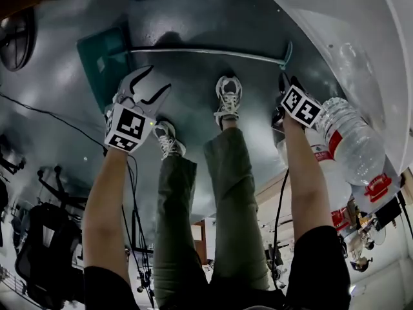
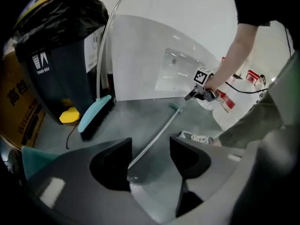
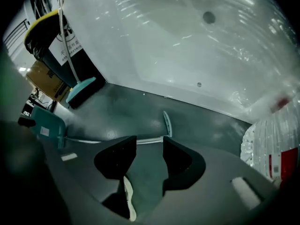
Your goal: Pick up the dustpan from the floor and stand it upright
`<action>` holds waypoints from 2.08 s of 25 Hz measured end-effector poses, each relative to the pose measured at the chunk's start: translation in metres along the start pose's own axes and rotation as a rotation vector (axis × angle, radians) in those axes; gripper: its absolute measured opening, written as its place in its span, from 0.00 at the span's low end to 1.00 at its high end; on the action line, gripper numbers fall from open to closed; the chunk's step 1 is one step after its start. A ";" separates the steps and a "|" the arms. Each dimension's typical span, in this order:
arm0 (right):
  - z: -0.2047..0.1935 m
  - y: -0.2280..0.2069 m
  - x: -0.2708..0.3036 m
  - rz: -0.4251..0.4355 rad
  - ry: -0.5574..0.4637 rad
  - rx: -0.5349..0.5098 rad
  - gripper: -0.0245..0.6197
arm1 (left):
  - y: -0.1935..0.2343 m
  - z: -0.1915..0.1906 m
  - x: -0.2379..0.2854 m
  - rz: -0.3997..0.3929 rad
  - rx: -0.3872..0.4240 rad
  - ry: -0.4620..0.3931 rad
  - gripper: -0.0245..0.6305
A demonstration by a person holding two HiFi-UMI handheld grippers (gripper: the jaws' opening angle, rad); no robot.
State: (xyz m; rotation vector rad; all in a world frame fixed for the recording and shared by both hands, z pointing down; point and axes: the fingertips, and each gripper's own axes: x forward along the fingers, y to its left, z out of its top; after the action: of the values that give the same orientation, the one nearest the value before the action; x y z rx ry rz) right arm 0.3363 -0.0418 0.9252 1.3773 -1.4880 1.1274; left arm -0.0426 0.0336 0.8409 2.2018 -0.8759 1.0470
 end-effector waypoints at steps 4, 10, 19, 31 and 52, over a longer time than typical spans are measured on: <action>-0.002 -0.008 0.037 -0.005 0.020 -0.048 0.30 | 0.007 -0.022 0.038 -0.011 0.008 0.030 0.46; 0.004 -0.024 0.092 -0.040 0.032 -0.118 0.30 | 0.027 -0.039 0.093 0.001 -0.008 0.066 0.46; 0.014 -0.064 0.135 -0.107 0.002 -0.048 0.30 | 0.039 -0.057 0.129 -0.027 0.024 0.082 0.46; 0.011 -0.057 0.141 -0.032 0.038 -0.103 0.14 | 0.036 -0.064 0.137 -0.038 0.010 0.087 0.46; 0.132 0.053 -0.040 0.028 -0.240 -0.301 0.14 | 0.026 0.043 0.019 0.019 -0.043 -0.025 0.46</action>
State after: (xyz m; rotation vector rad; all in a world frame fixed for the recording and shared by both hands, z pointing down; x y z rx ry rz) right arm 0.2887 -0.1565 0.8446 1.3163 -1.7704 0.7343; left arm -0.0326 -0.0191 0.8371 2.1794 -0.9233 1.0017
